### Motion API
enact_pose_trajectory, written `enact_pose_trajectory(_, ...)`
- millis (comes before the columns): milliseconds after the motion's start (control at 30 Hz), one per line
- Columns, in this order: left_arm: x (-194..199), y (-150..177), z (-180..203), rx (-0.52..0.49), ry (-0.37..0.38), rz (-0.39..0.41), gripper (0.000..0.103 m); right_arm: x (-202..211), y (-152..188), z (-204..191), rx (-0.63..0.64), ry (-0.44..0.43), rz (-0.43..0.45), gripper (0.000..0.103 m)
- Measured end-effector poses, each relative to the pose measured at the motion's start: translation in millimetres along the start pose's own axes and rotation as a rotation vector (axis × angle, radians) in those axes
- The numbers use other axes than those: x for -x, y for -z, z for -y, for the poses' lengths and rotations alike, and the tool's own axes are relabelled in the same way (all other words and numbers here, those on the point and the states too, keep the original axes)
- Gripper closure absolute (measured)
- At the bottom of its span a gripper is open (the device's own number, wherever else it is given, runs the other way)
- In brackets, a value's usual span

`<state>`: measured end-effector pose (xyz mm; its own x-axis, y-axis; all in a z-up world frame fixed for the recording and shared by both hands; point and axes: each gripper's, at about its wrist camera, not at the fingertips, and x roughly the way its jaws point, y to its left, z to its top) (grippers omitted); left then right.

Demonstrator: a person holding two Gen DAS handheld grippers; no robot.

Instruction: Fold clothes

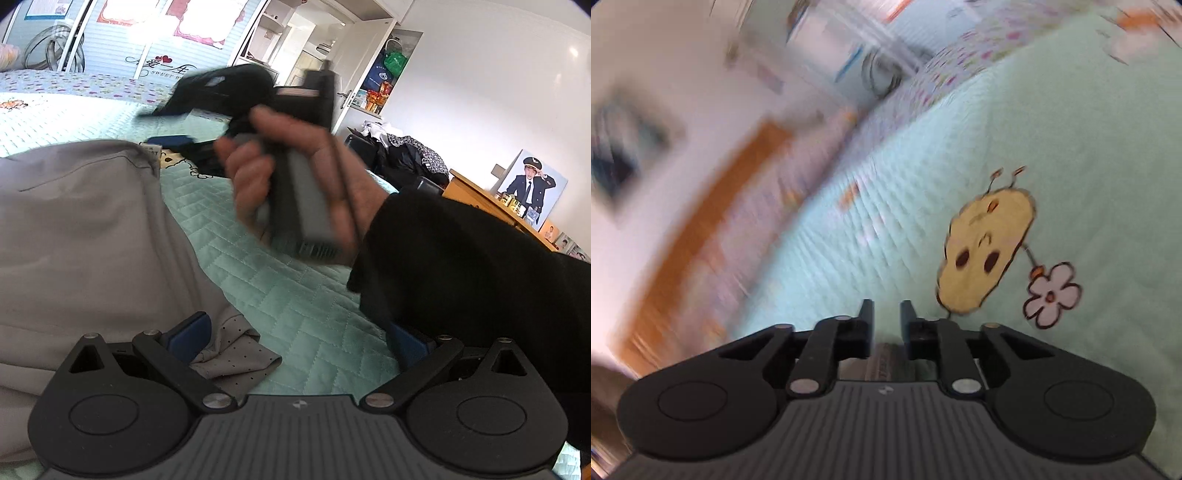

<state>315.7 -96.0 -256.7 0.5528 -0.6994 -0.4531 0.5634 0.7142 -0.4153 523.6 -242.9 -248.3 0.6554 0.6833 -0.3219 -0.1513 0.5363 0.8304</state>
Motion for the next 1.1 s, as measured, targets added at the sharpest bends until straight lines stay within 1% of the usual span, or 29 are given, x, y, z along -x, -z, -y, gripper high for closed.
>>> enact_pose_trajectory(33,2.3,0.7,-1.2,0.008,0.01,0.012,0.002,8.9,-4.8,5.4,-0.068,-0.034,0.038,0.054)
enact_pose_trajectory(67,6.3,1.4,-3.8,0.03,0.024,0.031,0.002,17.1,-8.6,7.8,-0.114,-0.057,0.068,0.043)
enact_pose_trajectory(100,11.4,1.6,-7.3,0.061,0.041,0.055,0.002,24.3,-10.0,3.1,-0.112,-0.055,0.074,0.042)
enact_pose_trajectory(133,17.3,1.6,-10.4,0.094,0.057,0.079,0.002,31.8,-9.1,-6.7,-0.078,-0.048,0.062,0.042)
enact_pose_trajectory(200,33.6,0.8,-13.5,0.137,0.063,0.119,0.002,49.5,1.7,-33.6,0.03,-0.044,0.036,0.041)
enact_pose_trajectory(300,72.2,0.1,-14.0,0.108,0.024,0.181,0.001,76.0,27.6,-74.5,0.189,-0.037,-0.014,0.038)
enact_pose_trajectory(400,114.4,1.6,-23.1,0.063,-0.028,0.226,0.001,85.6,59.9,-96.6,0.241,-0.022,-0.046,0.033)
enact_pose_trajectory(533,164.7,9.0,-36.6,0.055,-0.111,0.242,0.001,69.9,92.7,-116.4,0.341,0.028,-0.084,0.033)
enact_pose_trajectory(633,192.8,18.6,-50.5,0.084,-0.209,0.282,0.001,50.8,131.4,-134.1,0.403,0.04,-0.105,0.031)
enact_pose_trajectory(767,216.1,29.1,-73.7,0.137,-0.307,0.319,0.0,31.3,174.2,-155.2,0.524,0.146,-0.076,0.031)
enact_pose_trajectory(867,236.8,29.2,-84.2,0.139,-0.322,0.342,0.0,15.3,190.1,-165.6,0.579,0.194,-0.088,0.03)
enact_pose_trajectory(967,254.5,35.9,-91.3,0.149,-0.344,0.336,0.001,14.5,209.1,-182.4,0.665,0.229,-0.063,0.026)
enact_pose_trajectory(1067,270.1,42.3,-102.3,0.217,-0.292,0.325,0.001,12.4,218.0,-193.8,0.741,0.26,-0.05,0.022)
enact_pose_trajectory(1100,273.8,44.2,-105.1,0.235,-0.289,0.325,0.001,16.2,226.6,-198.8,0.758,0.26,-0.052,0.022)
